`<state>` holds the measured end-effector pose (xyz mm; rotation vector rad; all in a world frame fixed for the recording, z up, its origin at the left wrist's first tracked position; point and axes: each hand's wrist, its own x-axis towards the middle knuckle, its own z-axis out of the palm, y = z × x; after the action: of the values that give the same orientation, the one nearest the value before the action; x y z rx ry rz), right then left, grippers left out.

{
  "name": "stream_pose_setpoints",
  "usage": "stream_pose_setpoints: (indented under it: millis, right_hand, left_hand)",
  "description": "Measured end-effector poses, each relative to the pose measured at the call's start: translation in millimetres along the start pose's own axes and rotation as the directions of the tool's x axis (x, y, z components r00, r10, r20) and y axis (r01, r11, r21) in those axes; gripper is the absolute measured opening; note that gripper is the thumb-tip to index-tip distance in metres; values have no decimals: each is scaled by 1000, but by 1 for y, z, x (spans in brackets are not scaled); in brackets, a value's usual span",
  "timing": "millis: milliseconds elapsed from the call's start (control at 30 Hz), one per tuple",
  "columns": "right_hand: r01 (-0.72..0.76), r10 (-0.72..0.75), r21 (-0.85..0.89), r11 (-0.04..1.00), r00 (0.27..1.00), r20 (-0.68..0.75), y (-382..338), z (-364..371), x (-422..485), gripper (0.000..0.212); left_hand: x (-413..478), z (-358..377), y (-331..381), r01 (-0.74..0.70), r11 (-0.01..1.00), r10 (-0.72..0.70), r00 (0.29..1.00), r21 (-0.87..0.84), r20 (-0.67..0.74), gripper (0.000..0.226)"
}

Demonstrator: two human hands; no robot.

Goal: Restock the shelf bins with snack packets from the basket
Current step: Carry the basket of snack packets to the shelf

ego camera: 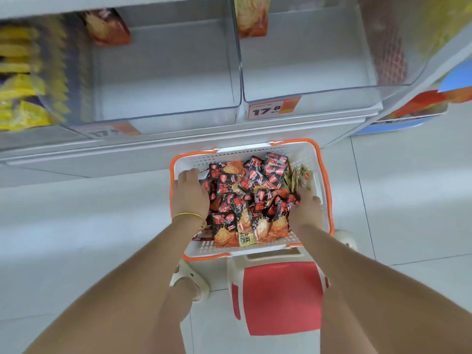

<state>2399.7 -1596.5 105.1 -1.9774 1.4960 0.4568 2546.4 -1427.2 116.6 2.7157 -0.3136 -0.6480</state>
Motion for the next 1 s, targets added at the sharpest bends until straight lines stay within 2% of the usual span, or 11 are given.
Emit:
stream_pose_setpoints:
  millis: [67,167,267,334,434,534,634,701,801,868,1001]
  right_hand:
    - [126,-127,43,991,992,3,-24,3,-14,52]
    - [306,-303,93,948,952,-41,-57,5,-20,40]
    - [449,-433,113,886,890,-144,-76,-1,-15,30]
    - [570,-534,110,814,810,-243,-84,-6,-11,25]
    - [743,-644,109,661,635,-426,-102,-18,-9,20]
    - [863,-689,-20,505,389,-611,-130,-37,2,24]
    - [825,-680,-265,499,184,-710,-158,-49,20,30]
    - [744,-690,-395,539,120,-714,-167,-45,33,30]
    - [699,-704,-454,553,101,-703,-172,-26,57,22]
    - [738,-693,-417,531,95,-715,-174,-14,73,20]
    - [793,-665,-433,429,-47,-745,-173,-1,92,23]
  left_hand:
    - [0,-14,14,-176,984,174,982,-19,-73,40]
    - [2,-29,32,-450,893,437,859,12,-267,38]
    - [7,-34,50,-576,815,552,743,59,-379,34]
    - [14,-35,62,-614,785,580,680,85,-448,30]
    - [31,-39,74,-628,768,574,586,128,-572,27]
    - [54,-46,79,-625,762,550,485,171,-680,27]
    - [77,-48,79,-615,756,555,421,224,-718,25]
    - [87,-42,76,-605,741,590,379,291,-713,23]
    - [105,-26,69,-591,713,635,316,377,-705,20]
    - [118,-19,65,-565,709,649,287,422,-705,20]
    - [133,-7,59,-465,688,694,199,557,-692,24]
